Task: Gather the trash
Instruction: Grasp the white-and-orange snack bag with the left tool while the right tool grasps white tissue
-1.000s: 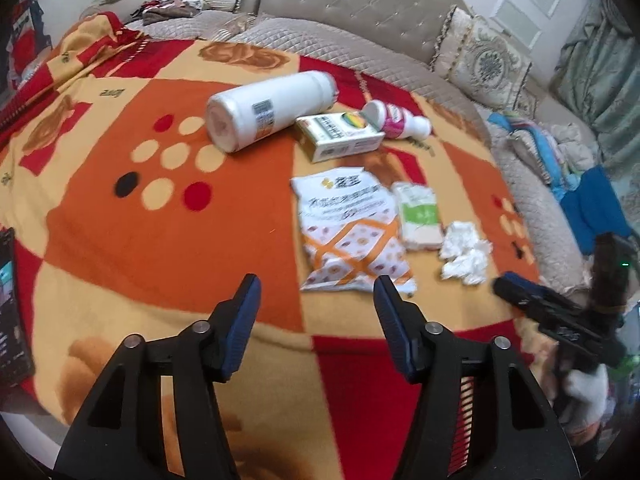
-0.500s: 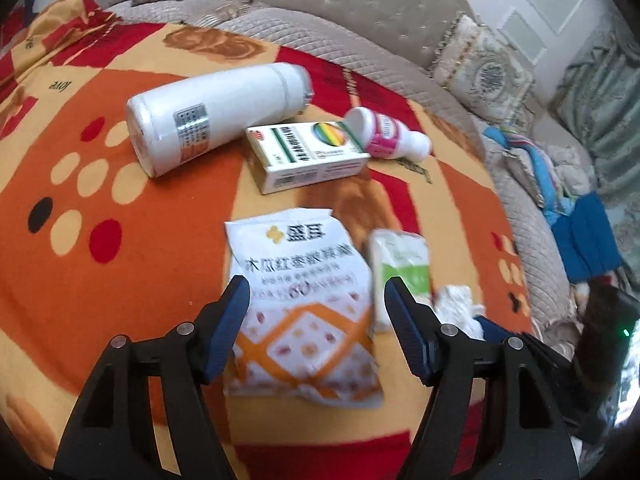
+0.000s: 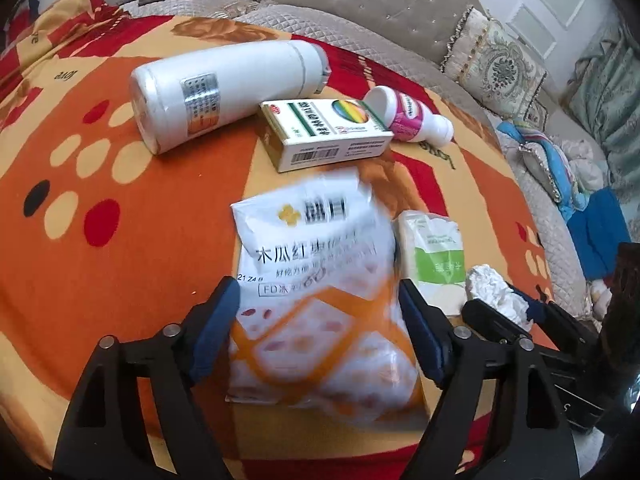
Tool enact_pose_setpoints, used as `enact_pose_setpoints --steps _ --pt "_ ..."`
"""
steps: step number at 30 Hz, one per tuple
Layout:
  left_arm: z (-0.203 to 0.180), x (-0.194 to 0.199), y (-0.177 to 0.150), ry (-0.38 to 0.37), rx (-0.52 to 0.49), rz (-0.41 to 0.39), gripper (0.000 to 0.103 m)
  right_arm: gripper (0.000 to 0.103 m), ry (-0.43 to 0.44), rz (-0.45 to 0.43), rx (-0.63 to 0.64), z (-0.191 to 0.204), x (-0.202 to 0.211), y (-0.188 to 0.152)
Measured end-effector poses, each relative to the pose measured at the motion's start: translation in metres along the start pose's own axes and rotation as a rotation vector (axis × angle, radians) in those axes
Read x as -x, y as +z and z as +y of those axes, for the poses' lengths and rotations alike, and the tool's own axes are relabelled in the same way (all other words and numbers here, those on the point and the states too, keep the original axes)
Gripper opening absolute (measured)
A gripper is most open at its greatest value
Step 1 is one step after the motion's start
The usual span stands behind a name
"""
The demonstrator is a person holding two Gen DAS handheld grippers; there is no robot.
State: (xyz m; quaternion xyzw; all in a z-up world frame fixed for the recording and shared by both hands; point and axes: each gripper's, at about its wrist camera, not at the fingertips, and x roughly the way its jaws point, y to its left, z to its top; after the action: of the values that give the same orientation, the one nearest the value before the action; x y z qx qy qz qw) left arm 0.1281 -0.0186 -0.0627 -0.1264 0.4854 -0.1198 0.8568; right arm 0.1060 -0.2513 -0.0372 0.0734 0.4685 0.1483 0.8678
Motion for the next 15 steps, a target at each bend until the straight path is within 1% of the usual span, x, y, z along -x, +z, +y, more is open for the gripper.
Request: enact_pose_setpoints --steps 2,4,5,6,7,8,9,10,11,13,15 --pt "0.002 0.000 0.000 -0.022 0.007 -0.003 0.086 0.069 -0.014 -0.009 0.012 0.001 -0.002 0.000" --pt "0.002 0.000 0.000 -0.027 0.007 0.002 0.086 0.058 -0.034 -0.017 0.036 0.003 -0.002 -0.001" --pt "0.002 0.000 0.001 -0.028 0.004 0.005 0.086 0.051 -0.044 -0.019 0.043 0.003 -0.001 -0.002" --pt "0.002 0.000 0.001 -0.030 0.004 0.007 0.086 0.045 -0.049 -0.023 0.047 0.002 0.000 -0.002" --pt "0.003 0.001 0.001 -0.033 0.009 0.011 0.085 0.042 -0.043 -0.026 0.044 -0.001 0.002 -0.003" --pt "0.004 0.002 0.002 -0.034 0.016 0.014 0.082 0.034 -0.037 -0.028 0.038 -0.003 0.003 -0.003" --pt "0.005 0.003 0.001 -0.028 0.025 0.013 0.079 0.032 -0.028 -0.030 0.031 -0.006 0.005 -0.004" --pt "0.006 0.004 0.001 -0.025 0.032 0.011 0.075 0.031 -0.009 -0.033 0.022 -0.009 0.009 -0.006" --pt "0.008 0.005 -0.001 -0.043 0.040 0.009 0.072 0.031 0.001 -0.039 0.016 -0.010 0.013 -0.007" --pt "0.011 0.010 -0.004 -0.069 0.057 0.005 0.069 0.030 0.009 -0.054 0.018 -0.010 0.022 -0.011" --pt "0.011 0.015 -0.008 -0.069 0.043 -0.006 0.066 0.030 0.026 -0.066 0.012 -0.011 0.031 -0.016"
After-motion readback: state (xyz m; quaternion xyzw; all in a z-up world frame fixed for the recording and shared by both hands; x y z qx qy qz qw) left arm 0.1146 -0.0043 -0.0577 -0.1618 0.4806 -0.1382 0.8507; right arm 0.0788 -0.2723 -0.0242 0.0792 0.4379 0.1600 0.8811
